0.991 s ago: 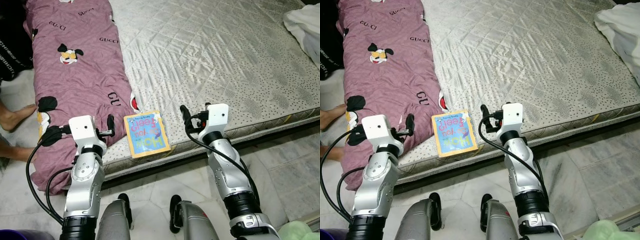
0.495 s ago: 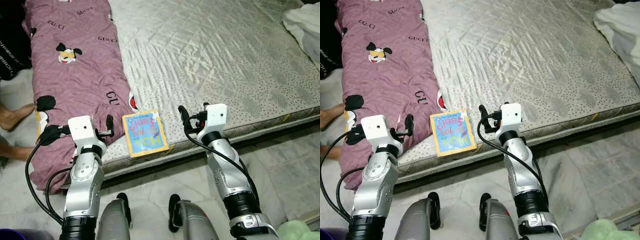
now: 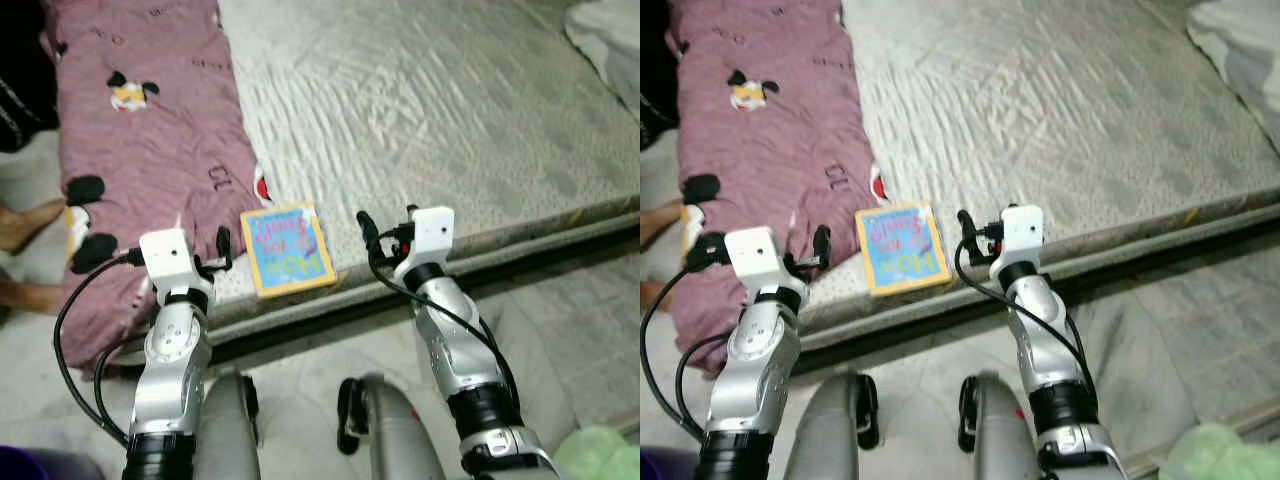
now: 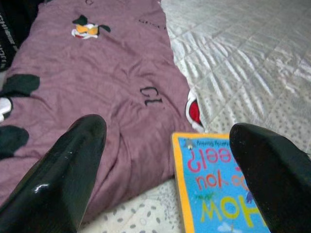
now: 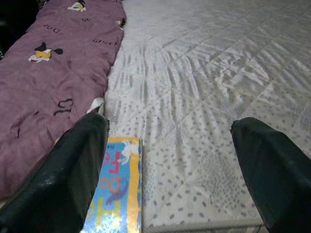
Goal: Clean up the room
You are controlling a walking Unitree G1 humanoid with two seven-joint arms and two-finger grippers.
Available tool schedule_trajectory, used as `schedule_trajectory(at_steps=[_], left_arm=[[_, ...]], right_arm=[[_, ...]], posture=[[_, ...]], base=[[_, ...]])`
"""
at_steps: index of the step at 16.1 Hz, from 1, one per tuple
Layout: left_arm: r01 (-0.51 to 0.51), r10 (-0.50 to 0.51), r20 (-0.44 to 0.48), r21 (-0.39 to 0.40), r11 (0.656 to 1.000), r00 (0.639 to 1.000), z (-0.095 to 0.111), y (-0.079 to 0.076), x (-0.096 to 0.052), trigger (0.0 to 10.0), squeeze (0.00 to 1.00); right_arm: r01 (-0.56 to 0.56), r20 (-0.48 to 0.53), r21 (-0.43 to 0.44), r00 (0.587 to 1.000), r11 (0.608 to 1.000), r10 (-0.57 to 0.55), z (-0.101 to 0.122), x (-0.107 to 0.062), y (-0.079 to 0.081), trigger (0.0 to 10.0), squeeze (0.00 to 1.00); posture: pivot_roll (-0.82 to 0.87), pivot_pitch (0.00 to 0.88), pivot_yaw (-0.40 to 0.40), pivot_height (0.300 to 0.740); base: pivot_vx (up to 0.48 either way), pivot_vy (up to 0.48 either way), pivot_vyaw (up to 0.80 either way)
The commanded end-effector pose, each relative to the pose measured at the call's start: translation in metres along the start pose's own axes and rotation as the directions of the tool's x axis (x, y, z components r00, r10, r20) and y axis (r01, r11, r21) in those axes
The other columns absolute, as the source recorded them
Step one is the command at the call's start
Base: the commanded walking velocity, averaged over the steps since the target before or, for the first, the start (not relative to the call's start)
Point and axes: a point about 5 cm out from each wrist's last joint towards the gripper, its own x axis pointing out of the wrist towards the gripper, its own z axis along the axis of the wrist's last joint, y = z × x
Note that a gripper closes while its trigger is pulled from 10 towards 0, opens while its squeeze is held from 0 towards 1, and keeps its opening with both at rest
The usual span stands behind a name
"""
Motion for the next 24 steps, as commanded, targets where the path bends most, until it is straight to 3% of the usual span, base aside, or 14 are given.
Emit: schedule_trajectory(at_steps=[1,14,24], left_arm=[[-0.021,0.021,-0.024,0.012,1.0,0.999,-0.007,0.006,-0.0035,10.0,0.0],[0.028,-0.028,0.017,0.002,1.0,0.999,-0.0007,0.0078,-0.0064,10.0,0.0],[0.045,-0.045,0.016,-0.013,0.999,0.999,0.0001,0.0065,-0.0065,10.0,0.0]], right_arm=[[-0.009,-0.002,0.004,1.0,1.0,0.009,-0.0016,-0.0024,0.002,10.0,0.0],[-0.038,0.001,-0.027,0.999,0.999,0.038,-0.0017,-0.0018,0.0046,10.0,0.0],[-0.037,-0.009,-0.03,0.999,0.999,0.037,-0.0035,-0.0008,0.0045,10.0,0.0]], posture=[[0.07,0.287,-0.021,0.606],[0.07,0.275,-0.023,0.597],[0.07,0.294,-0.025,0.597]], base=[[0.0,0.0,0.0],[0.0,0.0,0.0],[0.293,0.0,0.0]])
